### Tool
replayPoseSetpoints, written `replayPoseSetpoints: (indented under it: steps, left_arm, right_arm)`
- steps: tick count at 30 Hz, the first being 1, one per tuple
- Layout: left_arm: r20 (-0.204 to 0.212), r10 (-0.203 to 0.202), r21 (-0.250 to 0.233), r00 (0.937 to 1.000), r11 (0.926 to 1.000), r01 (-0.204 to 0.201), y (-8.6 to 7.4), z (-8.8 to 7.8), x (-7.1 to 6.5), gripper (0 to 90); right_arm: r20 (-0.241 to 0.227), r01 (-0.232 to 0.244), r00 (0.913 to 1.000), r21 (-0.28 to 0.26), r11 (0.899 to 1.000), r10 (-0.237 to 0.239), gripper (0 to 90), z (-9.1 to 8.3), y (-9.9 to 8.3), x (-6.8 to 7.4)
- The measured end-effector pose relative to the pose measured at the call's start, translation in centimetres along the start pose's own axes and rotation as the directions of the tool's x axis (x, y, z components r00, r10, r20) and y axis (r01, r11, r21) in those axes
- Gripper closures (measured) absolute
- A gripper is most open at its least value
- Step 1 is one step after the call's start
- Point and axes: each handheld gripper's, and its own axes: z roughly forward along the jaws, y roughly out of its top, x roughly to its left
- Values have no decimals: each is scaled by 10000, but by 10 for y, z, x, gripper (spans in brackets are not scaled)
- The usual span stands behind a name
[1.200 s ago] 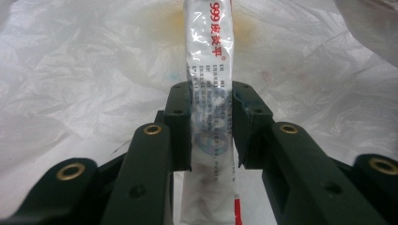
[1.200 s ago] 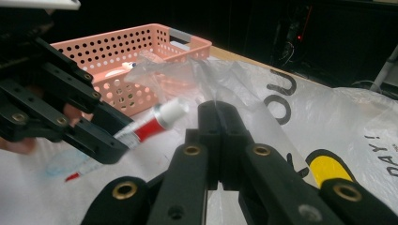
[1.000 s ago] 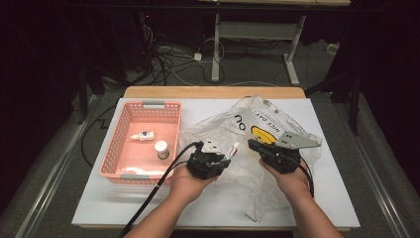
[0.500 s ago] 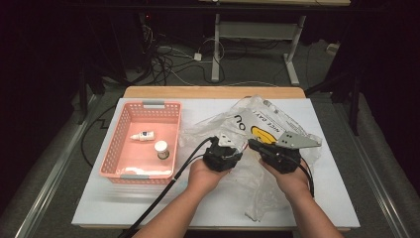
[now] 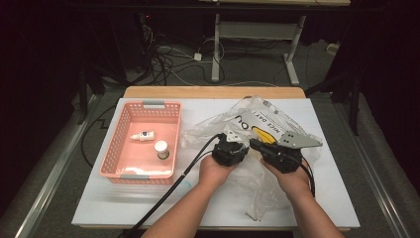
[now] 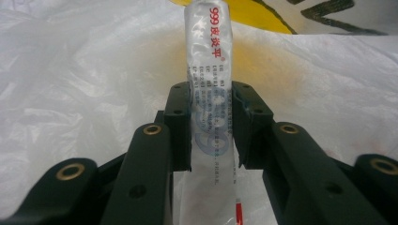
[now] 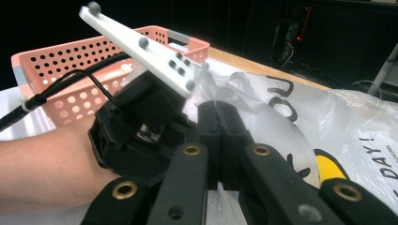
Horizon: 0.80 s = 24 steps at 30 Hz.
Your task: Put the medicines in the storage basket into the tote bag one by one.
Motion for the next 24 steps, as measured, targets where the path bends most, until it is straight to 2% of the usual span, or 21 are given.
replayPoseSetpoints:
  steps: [2, 5, 8, 13, 17, 19, 24]
  left_arm:
    - [58, -67, 91, 10000, 9999, 67, 0, 0, 1, 669]
    - [151, -18, 295, 9999, 9996, 14, 0, -3, 1, 552]
    - [264, -143, 116, 9995, 9998, 140, -3, -10, -1, 503]
    - [673, -30, 225, 9977, 9997, 15, -11, -24, -3, 411]
    - [828, 99, 149, 9965, 9998, -112, -20, -34, -4, 348]
    - [981, -67, 20, 9952, 10000, 65, -25, -42, -4, 291]
    - [974, -109, -75, 9952, 9999, 117, -35, -56, -7, 178]
  right_arm:
    - [18, -26, 10000, -16, 10000, 26, 900, 0, 0, 0]
    - [36, -16, 10000, -22, 10000, 16, 900, -2, 0, 0]
    - [47, -7, 10000, -16, 10000, 7, 900, -2, 0, -1]
    - [24, 32, 10000, 80, 10000, -32, 900, -2, -2, 1]
    - [56, 32, 10000, 102, 9999, -32, 900, -1, -2, 1]
    - [73, 34, 10000, 108, 9999, -35, 900, -2, -3, 1]
    - [38, 46, 10000, 91, 9999, -46, 900, -3, -2, 2]
